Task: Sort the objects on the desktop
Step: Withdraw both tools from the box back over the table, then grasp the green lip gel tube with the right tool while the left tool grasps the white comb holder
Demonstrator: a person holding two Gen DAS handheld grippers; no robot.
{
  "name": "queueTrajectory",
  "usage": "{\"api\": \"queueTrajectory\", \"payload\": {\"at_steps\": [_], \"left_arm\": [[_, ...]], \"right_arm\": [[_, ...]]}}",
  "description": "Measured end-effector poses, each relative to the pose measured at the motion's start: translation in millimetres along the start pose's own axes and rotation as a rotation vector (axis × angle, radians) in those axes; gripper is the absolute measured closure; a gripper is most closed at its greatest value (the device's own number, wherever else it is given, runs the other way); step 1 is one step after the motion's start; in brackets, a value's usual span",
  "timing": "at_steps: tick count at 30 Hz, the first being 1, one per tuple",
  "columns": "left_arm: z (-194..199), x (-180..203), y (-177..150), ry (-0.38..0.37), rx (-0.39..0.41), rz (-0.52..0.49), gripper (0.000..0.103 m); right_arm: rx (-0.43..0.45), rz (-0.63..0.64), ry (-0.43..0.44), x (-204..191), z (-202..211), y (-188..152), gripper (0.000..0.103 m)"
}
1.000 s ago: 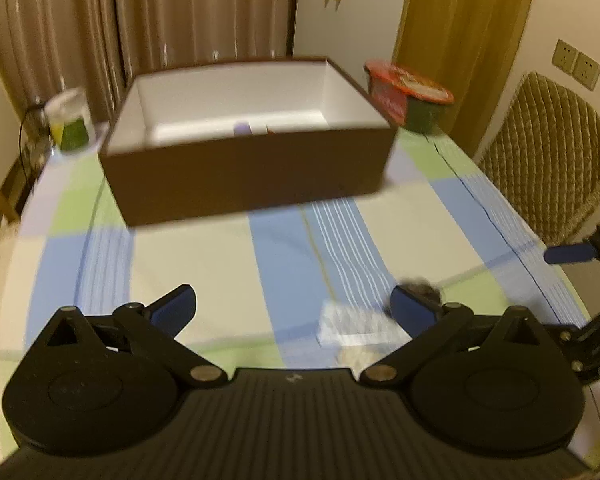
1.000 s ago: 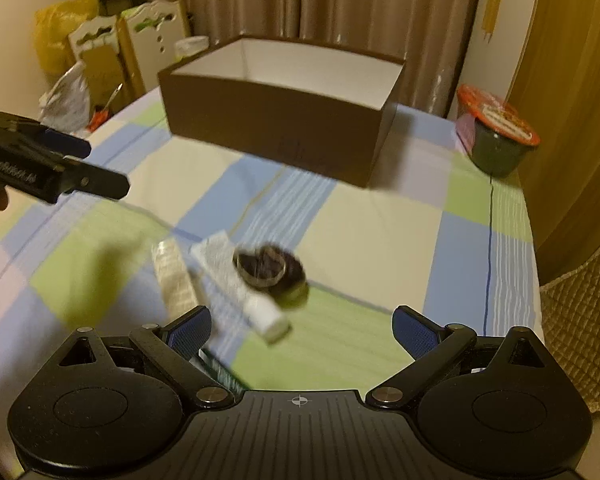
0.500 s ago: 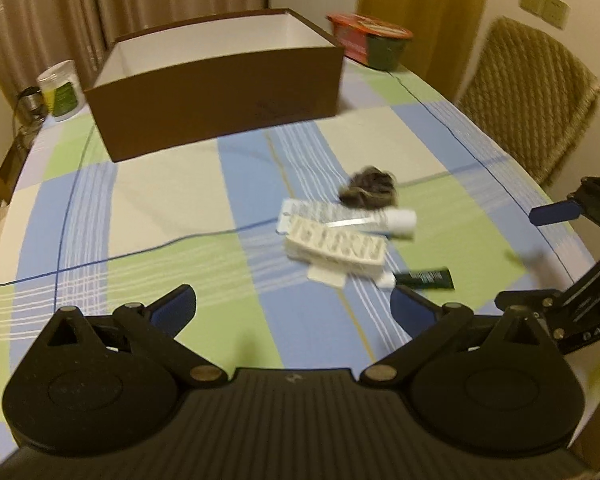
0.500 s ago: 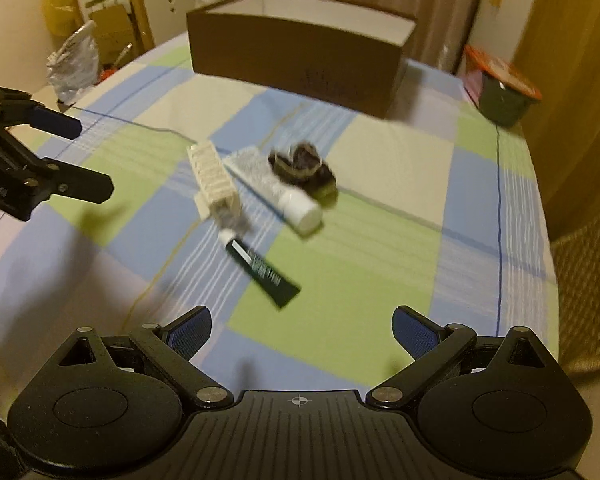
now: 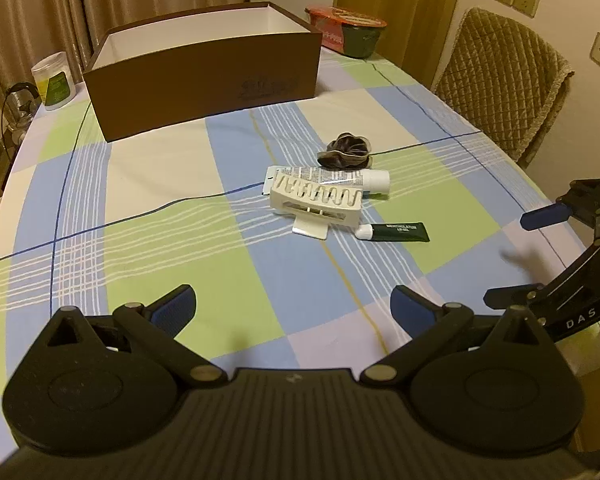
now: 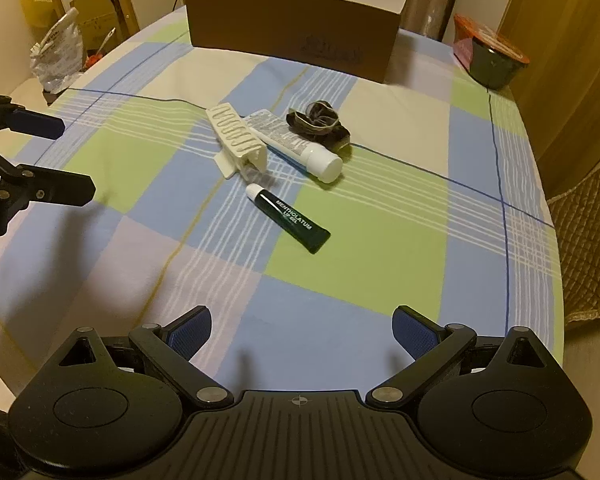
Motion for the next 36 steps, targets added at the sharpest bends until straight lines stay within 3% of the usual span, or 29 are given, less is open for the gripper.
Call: {"api": "queueTrajectory", "payload": {"at_steps": [20, 36], "left_arm": [[-13.5, 0.1, 5.2, -0.021, -0.003, -0.003, 0.001], [-76.4, 10.8, 49.7, -0.037, -0.007, -0.087, 0.001]], "right_arm": [[-0.021, 0.035, -0.001, 5.6, -8.9, 7.8, 0.004], [0.016, 0.203, 0.056, 16.7, -37.9, 23.8, 0.004]]}}
Point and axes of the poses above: each gripper's, at about its wrist camera, not at the fingertips, and z roughly against the way its jaws point, x to its right, y to its top, the point moved 7 cm from there along -z, roughly the way its jaws point, and after that the axes turned 3 degrees about -y, right-handed, at the moved point
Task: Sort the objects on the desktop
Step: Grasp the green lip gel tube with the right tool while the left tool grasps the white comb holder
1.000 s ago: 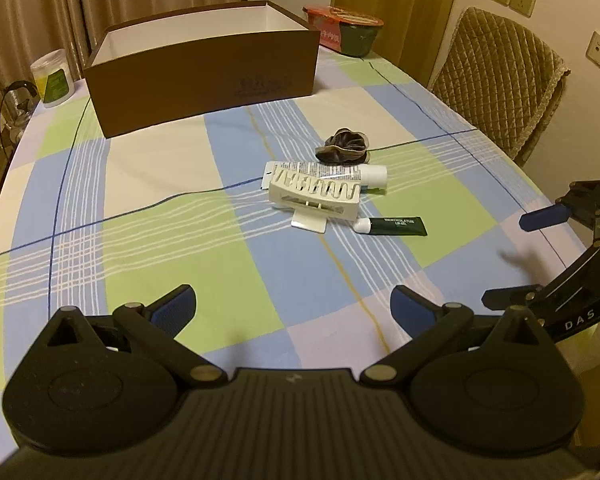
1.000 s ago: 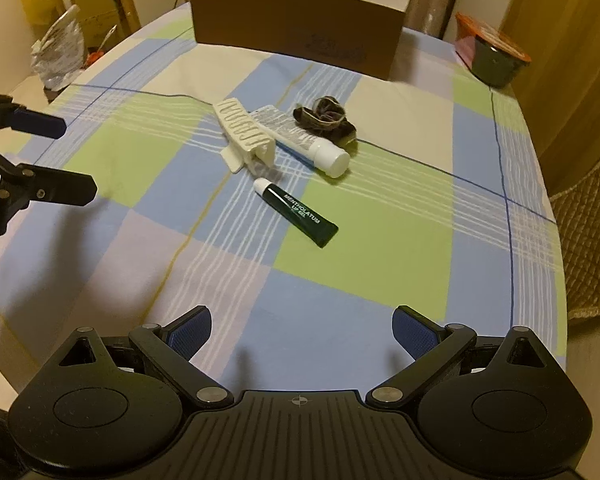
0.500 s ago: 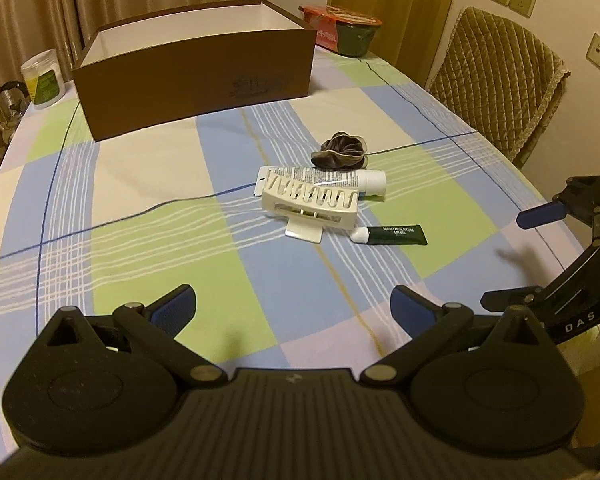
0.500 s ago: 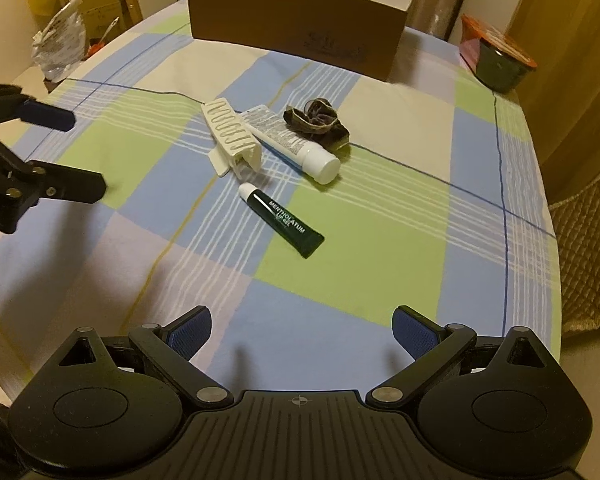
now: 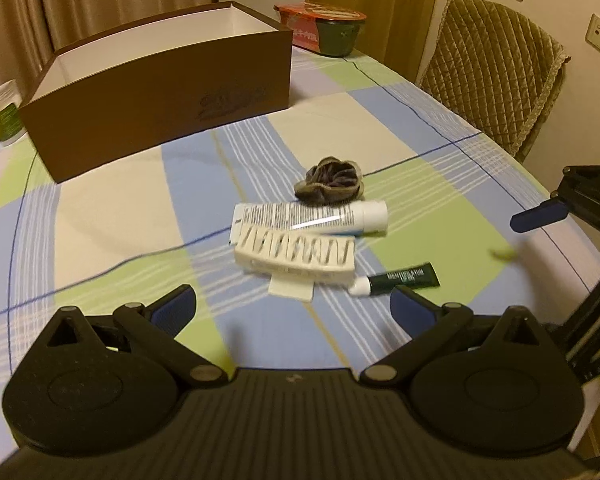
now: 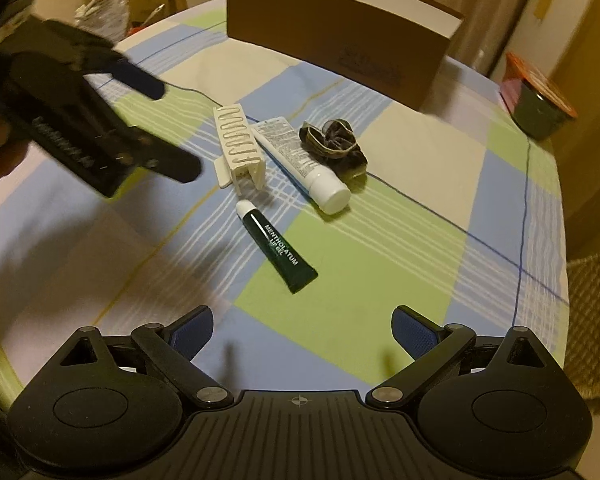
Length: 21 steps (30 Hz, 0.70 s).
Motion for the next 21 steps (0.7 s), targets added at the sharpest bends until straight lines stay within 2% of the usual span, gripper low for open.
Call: {"api": "queueTrajectory", "payload": {"at_steps": [7, 14, 19, 21], "left_arm": [[-34.6, -4.6, 13.7, -0.017, -0.029, -0.037, 0.001], [-52.0, -3.8, 18.5, -0.041, -0.055, -0.085, 0.002], [-60.8, -1.7, 19.9, -0.056, -0.072, -0.123, 0.012], [-63.2, -3.6, 19.2, -0.057, -0.081, -0.115, 0.019]], "right_arm": [[-0.003, 0.062, 0.029, 7.6, -16.4, 6.9, 0.004], [-0.013, 0.102, 0.063, 9.8, -30.2, 13.4, 0.004], [-0.01, 0.128, 0.082, 7.1, -37.7, 19.4, 0.004], [-0.01, 0.14, 0.089, 5.1, -40.2, 21.3, 0.004]]}}
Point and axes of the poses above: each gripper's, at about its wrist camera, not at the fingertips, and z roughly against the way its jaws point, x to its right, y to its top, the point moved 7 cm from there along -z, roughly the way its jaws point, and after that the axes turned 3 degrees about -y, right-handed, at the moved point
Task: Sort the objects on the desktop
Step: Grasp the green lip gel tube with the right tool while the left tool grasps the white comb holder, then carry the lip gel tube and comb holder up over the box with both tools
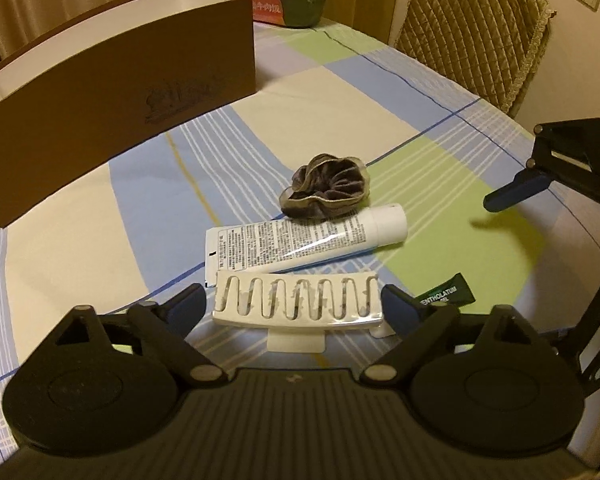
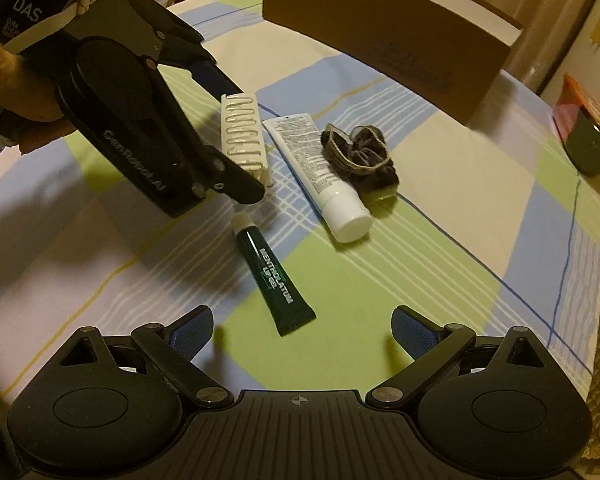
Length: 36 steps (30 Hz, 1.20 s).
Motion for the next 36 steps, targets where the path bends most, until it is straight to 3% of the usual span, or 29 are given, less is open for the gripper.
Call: {"api": "queueTrajectory", "payload": {"at_steps": [11, 12, 13, 19, 22, 26, 31, 34, 36], "left_arm": [[21.9, -17.4, -2.6, 0.003, 0.031, 0.059, 0.02], [26.0, -20.9, -3.5, 0.009, 0.036, 0.066, 0.02], [30.1, -24.4, -4.4, 0.014, 0.04, 0.074, 0.02], [51.6, -41.8, -13.4, 0.049, 0.059, 0.123, 0.02], [58.1, -46.0, -21.6, 0.061, 0.059, 0.143, 0.02], [63.7, -47.6, -33.4, 0.068, 0.054, 0.167, 0.02], [69.3, -48.1, -45.0, 0.073, 0.05, 0.183, 0.02], [73.5, -50.5, -48.2, 0.076, 0.054, 0.195, 0.02], [76.2, -52.0, -49.7, 0.078, 0.057, 0.201, 0.02]], "right_arm": [[0.015, 0.08, 0.041, -12.7, -13.2, 12.8, 0.006], [0.02, 0.093, 0.044, -14.5, -14.2, 14.1, 0.014], [0.016, 0.106, 0.052, -15.8, -15.8, 15.0, 0.03], [0.02, 0.155, 0.058, -19.3, -25.4, 21.4, 0.033], [0.019, 0.154, 0.07, -18.3, -28.3, 25.5, 0.047], [0.004, 0.131, 0.099, -15.4, -32.1, 30.5, 0.052], [-0.017, 0.065, 0.156, -11.6, -33.4, 32.5, 0.068], [-0.015, 0.05, 0.152, -12.3, -31.9, 32.3, 0.088], [-0.013, 0.042, 0.151, -15.4, -29.1, 31.5, 0.088]]}}
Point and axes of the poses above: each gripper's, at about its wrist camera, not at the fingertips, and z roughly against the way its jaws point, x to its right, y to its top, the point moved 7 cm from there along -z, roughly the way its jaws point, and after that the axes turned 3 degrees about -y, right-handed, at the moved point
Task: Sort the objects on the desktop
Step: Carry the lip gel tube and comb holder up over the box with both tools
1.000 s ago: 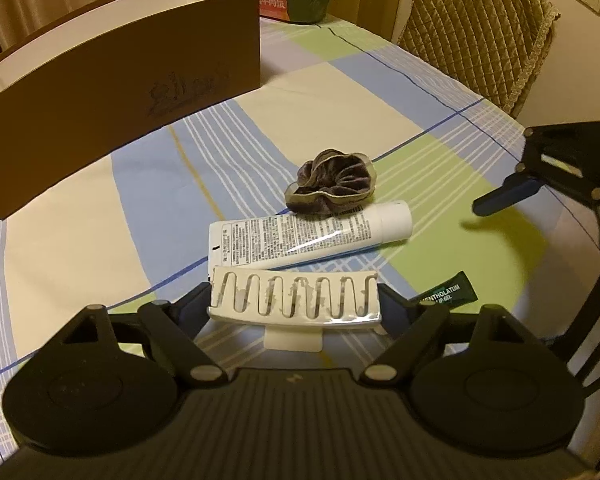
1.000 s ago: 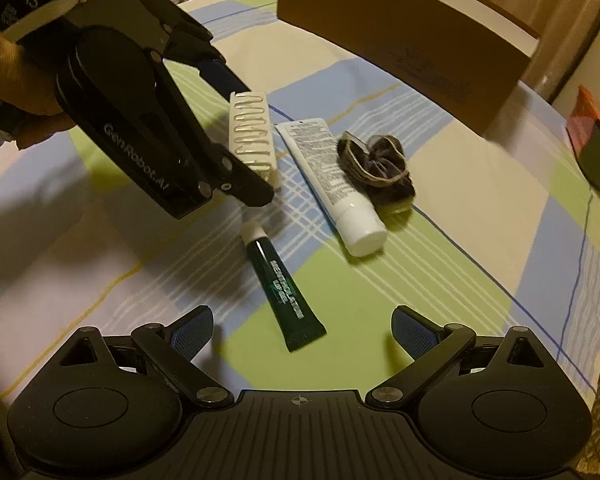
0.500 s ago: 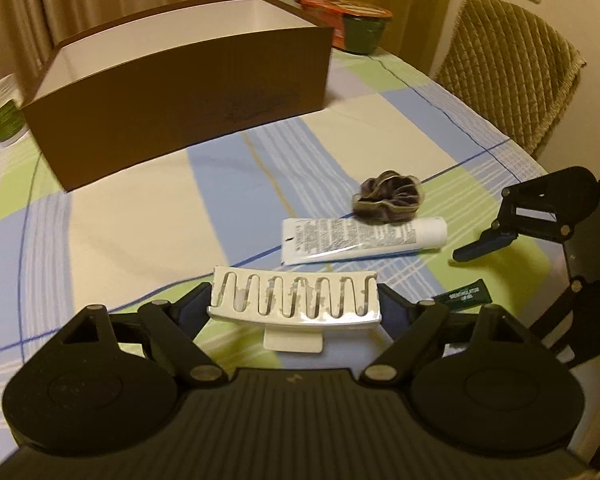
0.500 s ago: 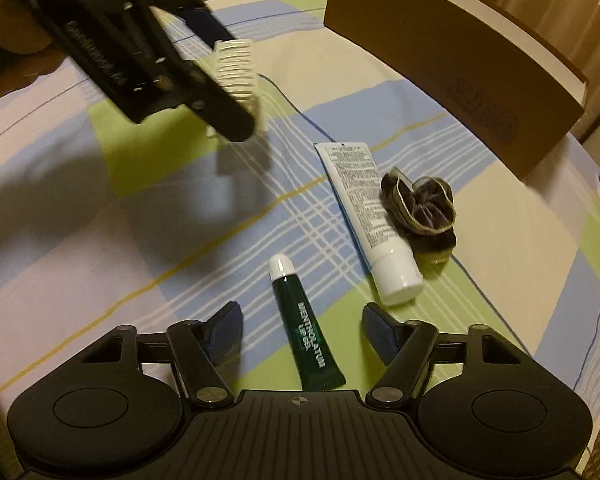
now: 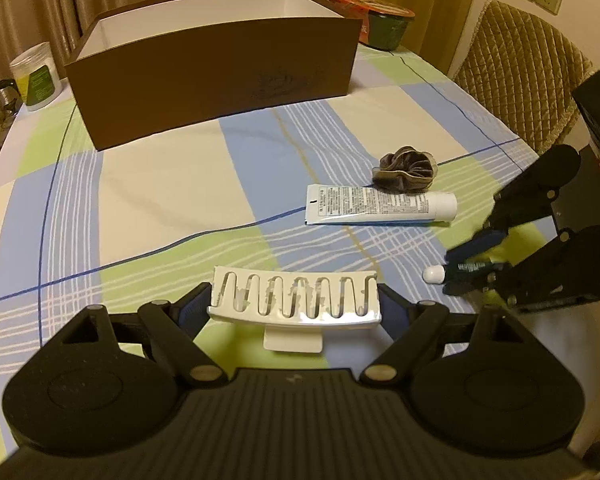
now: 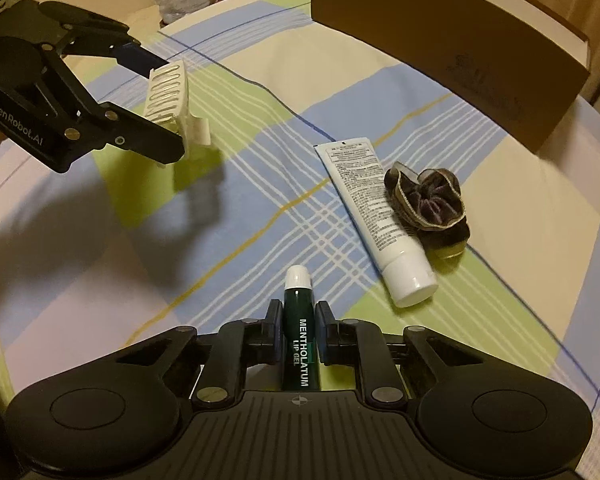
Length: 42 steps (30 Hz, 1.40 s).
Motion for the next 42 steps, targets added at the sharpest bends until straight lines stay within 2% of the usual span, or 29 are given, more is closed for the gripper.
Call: {"api": "queueTrajectory", "payload": {"at_steps": [11, 29, 37, 42], "left_arm": [[14.4, -1.8, 3.4, 0.011, 0.03, -0.002, 0.02], [25.7, 5.2, 31.9, 0.091, 0.052, 0.015, 0.02], [31.8, 9.1, 64.8, 0.135, 0.087, -0.019, 0.02], [39.7, -3.4, 109.2, 0.133, 0.144, -0.047, 0.02]], "right_arm": [[0.04, -0.004, -0.021, -17.5, 21.0, 1.4, 0.088], [0.168, -0.042, -0.021, 24.1, 67.2, 50.0, 0.088], [0.252, -0.073, -0.001, 55.4, 88.0, 81.7, 0.088], [0.319, -0.087, -0.045, 79.1, 104.7, 118.8, 0.088]]}}
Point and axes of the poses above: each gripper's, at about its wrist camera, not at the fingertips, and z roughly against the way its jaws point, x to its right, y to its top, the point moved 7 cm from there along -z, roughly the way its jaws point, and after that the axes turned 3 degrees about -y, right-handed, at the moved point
